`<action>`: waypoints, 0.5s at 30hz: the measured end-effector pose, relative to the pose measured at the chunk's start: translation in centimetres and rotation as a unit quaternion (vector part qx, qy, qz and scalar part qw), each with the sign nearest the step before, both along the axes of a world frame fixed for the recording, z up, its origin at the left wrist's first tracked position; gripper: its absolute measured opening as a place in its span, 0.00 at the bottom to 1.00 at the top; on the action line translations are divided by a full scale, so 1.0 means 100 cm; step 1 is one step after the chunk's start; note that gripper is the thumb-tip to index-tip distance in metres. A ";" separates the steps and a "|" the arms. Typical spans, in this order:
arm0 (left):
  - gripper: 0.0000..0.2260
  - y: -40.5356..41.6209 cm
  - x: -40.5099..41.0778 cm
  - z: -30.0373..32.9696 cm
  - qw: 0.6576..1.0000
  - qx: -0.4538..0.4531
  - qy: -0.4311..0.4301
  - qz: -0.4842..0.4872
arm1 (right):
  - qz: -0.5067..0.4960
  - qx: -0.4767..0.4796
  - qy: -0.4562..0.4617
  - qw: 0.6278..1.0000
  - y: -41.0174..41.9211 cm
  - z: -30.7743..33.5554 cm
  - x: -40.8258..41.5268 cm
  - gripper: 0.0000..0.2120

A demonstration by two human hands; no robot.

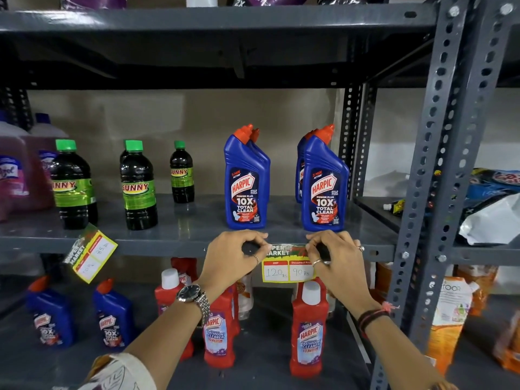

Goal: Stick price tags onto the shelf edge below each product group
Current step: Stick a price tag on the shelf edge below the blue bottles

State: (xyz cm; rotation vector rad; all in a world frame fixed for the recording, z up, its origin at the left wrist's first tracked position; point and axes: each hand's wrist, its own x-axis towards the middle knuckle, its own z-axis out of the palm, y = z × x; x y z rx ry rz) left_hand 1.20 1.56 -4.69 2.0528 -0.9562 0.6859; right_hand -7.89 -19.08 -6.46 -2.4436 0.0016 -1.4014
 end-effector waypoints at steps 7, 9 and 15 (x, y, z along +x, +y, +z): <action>0.09 -0.010 -0.004 -0.002 0.998 -0.045 0.004 0.032 | -0.024 0.032 0.005 0.999 0.006 -0.002 0.003 0.14; 0.10 -0.012 -0.005 -0.003 0.998 -0.054 -0.001 0.042 | -0.036 0.038 -0.007 0.999 0.010 0.000 0.005 0.17; 0.16 -0.020 -0.002 -0.007 0.997 -0.055 -0.011 0.057 | -0.065 0.034 -0.014 0.997 0.016 -0.001 0.014 0.23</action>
